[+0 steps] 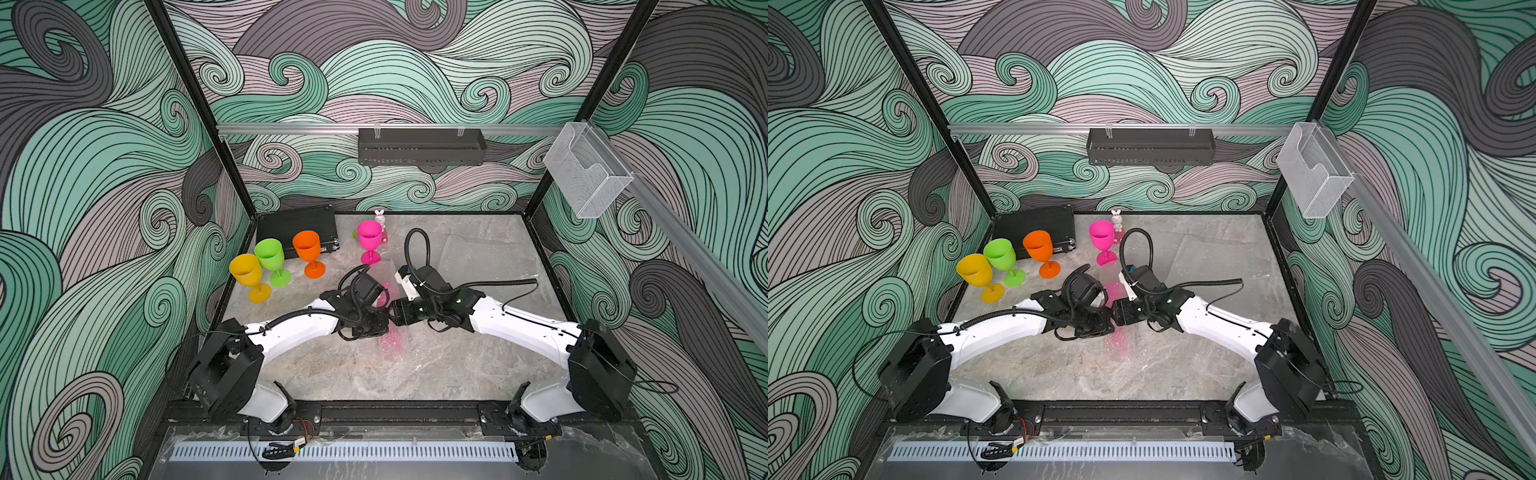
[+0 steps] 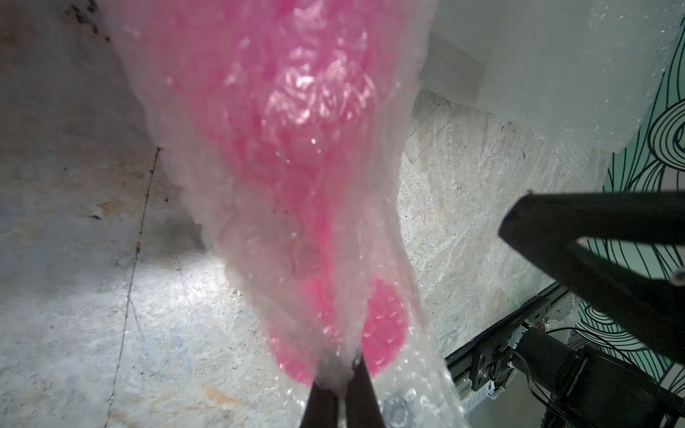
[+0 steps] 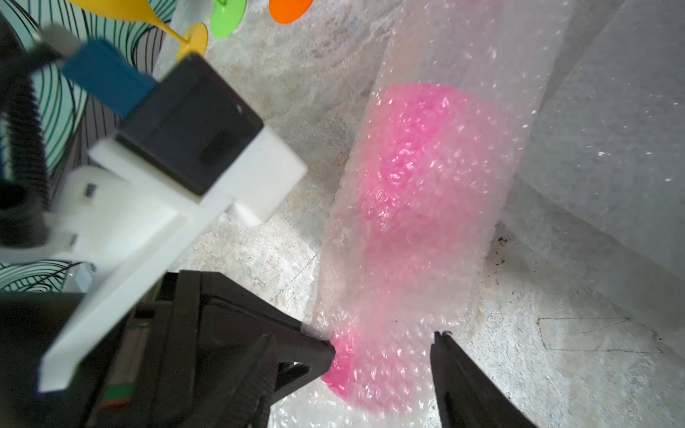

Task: Unpack wine glasses from bubble wrap
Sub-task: Move the bubble wrap to the center of the board, then unwrap the bubble wrap at the center of the board.

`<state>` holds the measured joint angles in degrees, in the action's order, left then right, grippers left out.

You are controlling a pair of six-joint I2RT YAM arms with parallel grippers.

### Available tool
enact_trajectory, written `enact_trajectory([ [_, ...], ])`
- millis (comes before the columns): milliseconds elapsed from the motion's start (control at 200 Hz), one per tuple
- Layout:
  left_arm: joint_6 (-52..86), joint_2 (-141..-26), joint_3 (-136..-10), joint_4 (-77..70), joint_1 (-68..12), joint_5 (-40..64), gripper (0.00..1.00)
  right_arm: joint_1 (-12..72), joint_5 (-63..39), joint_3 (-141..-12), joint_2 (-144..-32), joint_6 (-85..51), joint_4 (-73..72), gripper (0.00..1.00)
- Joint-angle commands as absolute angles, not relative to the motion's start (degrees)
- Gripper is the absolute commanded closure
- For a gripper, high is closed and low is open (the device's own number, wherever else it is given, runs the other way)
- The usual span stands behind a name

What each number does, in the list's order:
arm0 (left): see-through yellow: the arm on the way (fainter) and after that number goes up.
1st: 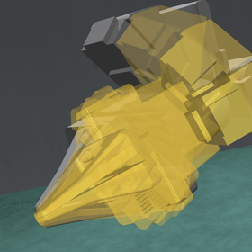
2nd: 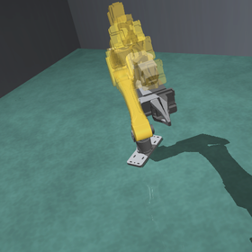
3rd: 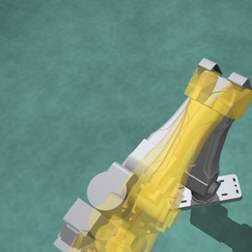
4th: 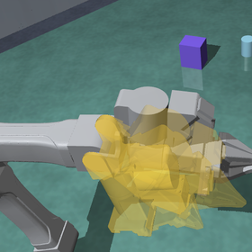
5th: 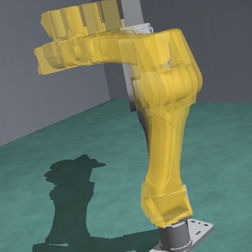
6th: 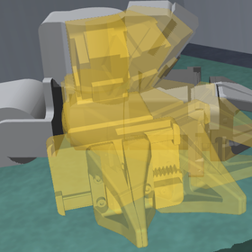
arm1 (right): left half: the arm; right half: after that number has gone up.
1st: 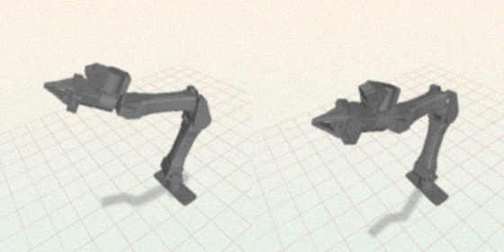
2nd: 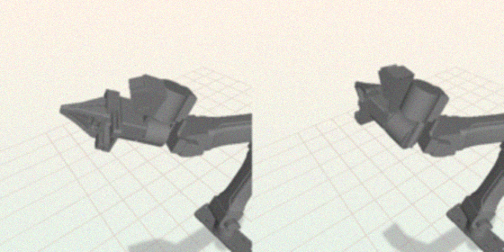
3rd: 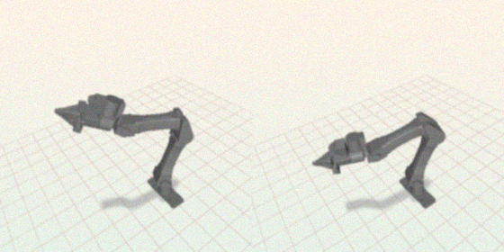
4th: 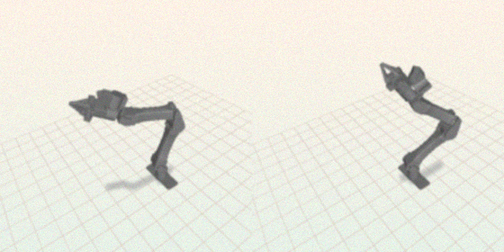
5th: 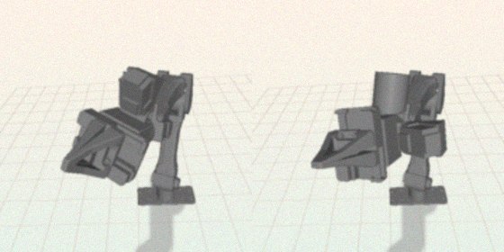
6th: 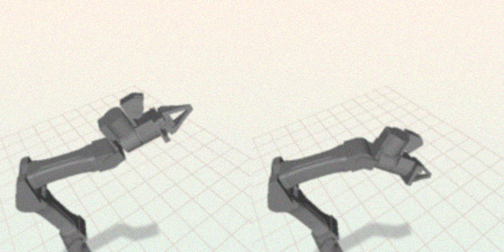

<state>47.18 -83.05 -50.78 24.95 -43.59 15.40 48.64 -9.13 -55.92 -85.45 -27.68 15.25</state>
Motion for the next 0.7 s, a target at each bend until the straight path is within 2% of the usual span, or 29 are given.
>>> enact_trajectory([
  [0,47.5,-83.0,-51.3,23.4,-43.9,14.2,1.0,49.5,-5.2,-56.8,-86.2,-27.6,17.5,0.34],
  [385,47.1,-79.9,-48.9,22.4,-44.0,14.3,0.98,50.2,-1.1,-55.5,-89.8,-27.4,18.6,0.61],
  [520,46.5,-78.9,-49.0,24.2,-43.9,13.6,0.86,50.2,-1.5,-55.5,-90.0,-27.4,18.7,0.74],
  [696,44.6,-78.3,-49.7,26.1,-43.6,13.7,0.72,50.2,-2.0,-55.4,-89.3,-27.2,18.7,0.83],
])
